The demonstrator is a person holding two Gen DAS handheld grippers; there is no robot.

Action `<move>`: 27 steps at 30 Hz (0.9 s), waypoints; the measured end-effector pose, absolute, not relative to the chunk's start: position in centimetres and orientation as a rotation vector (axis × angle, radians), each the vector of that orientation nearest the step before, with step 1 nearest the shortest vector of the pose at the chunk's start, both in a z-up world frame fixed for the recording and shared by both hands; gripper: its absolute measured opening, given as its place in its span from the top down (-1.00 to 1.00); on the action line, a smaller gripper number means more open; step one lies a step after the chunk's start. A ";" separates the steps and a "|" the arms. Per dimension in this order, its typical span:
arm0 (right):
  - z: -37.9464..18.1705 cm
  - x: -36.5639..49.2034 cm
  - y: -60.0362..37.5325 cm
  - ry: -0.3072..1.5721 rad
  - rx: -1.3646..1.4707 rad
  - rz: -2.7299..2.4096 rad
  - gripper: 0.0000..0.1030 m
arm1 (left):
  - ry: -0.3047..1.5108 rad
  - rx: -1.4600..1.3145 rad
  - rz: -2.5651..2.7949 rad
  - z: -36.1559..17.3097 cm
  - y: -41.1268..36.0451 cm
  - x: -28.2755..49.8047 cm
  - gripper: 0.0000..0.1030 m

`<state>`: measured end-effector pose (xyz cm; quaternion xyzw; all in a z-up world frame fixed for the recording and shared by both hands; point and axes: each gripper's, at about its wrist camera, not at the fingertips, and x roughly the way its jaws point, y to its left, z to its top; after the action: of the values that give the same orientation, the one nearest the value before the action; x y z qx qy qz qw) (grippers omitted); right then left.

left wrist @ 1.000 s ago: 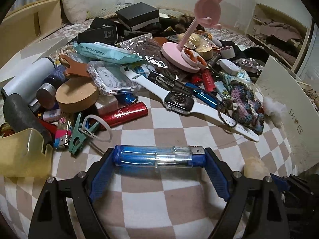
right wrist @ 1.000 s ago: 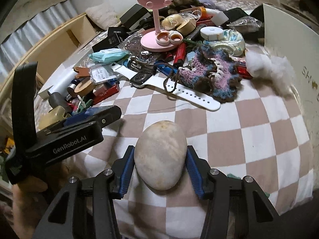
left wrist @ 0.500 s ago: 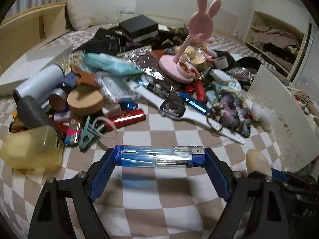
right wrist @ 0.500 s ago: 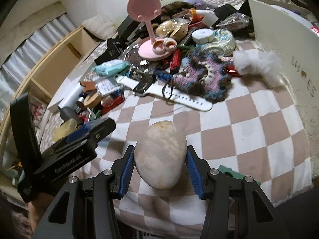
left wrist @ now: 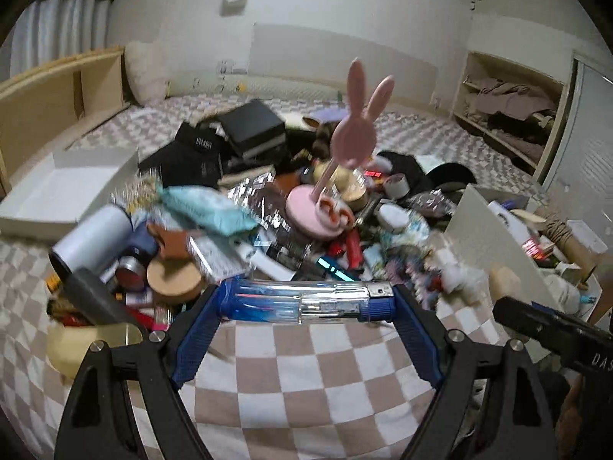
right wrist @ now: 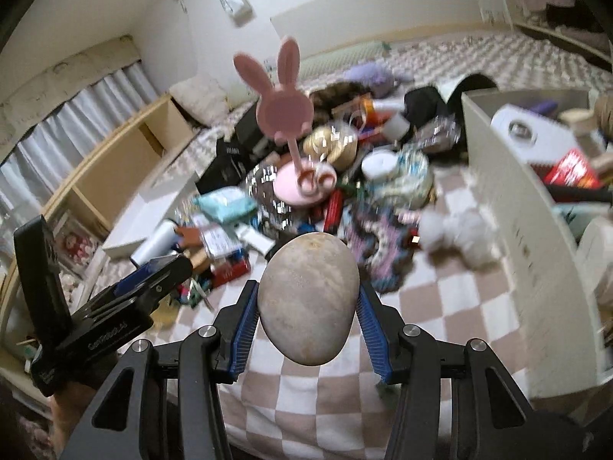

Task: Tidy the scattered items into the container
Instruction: 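Lift blue lighter with left tool while right tool carries stone toward white box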

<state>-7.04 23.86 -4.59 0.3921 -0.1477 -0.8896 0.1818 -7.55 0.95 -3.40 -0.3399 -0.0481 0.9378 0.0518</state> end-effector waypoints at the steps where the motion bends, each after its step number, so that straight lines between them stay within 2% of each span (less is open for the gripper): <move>1: -4.1 -7.0 24.1 -0.418 1.093 -2.516 0.00 | -0.138 -1.020 2.854 -2.8 1.2 -7.5 -0.69; 9: 0.2 -6.1 26.3 -0.445 0.974 -2.552 0.00 | -0.091 -0.908 2.865 1.3 3.6 -6.6 -0.69; 27: 7.2 -4.2 35.9 -0.481 0.769 -2.729 0.00 | -0.077 -0.760 2.804 6.8 10.2 -5.9 -0.69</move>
<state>-4.20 35.93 7.20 0.2651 -0.1659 -0.9406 0.1323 -5.87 10.25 6.83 -0.2599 -0.0264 0.9581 0.1176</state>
